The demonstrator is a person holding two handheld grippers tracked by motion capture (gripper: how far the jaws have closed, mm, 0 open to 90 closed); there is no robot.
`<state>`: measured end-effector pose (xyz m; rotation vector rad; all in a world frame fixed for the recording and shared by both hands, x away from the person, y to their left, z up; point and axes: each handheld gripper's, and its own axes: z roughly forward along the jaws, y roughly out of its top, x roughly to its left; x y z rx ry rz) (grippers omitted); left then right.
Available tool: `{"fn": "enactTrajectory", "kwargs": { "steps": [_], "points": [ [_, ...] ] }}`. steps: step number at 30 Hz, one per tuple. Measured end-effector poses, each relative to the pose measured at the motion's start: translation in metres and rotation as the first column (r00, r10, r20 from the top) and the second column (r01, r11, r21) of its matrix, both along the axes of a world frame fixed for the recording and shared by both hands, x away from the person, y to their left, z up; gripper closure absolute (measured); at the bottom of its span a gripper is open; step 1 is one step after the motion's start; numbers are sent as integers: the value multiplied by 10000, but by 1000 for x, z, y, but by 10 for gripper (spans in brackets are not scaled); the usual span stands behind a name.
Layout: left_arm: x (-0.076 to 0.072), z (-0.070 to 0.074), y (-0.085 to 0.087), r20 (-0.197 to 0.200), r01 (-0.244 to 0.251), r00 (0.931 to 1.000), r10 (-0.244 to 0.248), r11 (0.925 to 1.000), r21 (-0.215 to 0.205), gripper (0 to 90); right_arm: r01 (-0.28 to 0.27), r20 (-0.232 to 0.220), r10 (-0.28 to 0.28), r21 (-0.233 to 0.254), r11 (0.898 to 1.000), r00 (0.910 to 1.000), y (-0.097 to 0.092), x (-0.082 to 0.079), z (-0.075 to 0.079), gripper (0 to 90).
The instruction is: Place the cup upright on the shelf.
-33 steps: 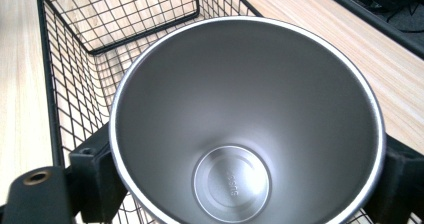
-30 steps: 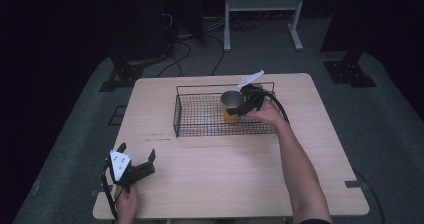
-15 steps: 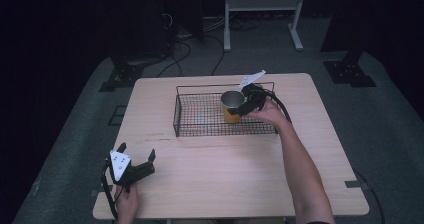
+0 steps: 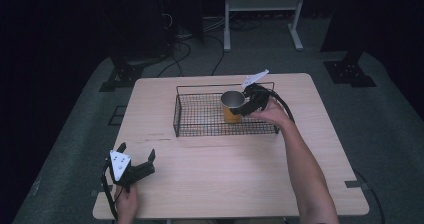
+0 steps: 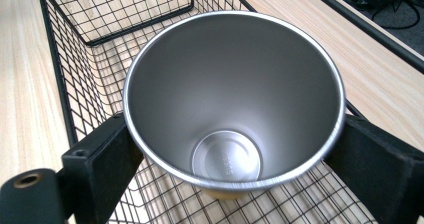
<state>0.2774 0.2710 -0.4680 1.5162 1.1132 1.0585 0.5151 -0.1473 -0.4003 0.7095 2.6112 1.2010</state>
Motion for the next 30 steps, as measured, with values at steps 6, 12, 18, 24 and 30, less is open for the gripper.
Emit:
{"fn": "enactTrajectory", "kwargs": {
  "steps": [6, 12, 18, 24, 30],
  "points": [
    [0, 0, 0, 12, 5, 10000, -5, 10000, 5, 0, 43, 12, -43, 11, 10000, 10000, -9, -4, 4, 87],
    [0, 0, 0, 4, -8, 10000, 8, 10000, 18, 0, 114, 72, -114, 57, 9999, 9999, -21, -9, 7, 87],
    [0, 0, 0, -4, -15, 10000, 15, 10000, 8, 0, 103, 115, -106, 216, 9997, 9999, -27, -14, 9, 88],
    [0, 0, 0, -8, -30, 10000, 30, 10000, 6, 0, 19, 163, -25, 371, 9993, 9999, -31, -18, 14, 88],
    [1, 0, 0, -20, -61, 10000, 61, 10000, 24, 0, -67, 238, 54, 564, 9984, 9997, -39, -24, 22, 88]
  ]
}}
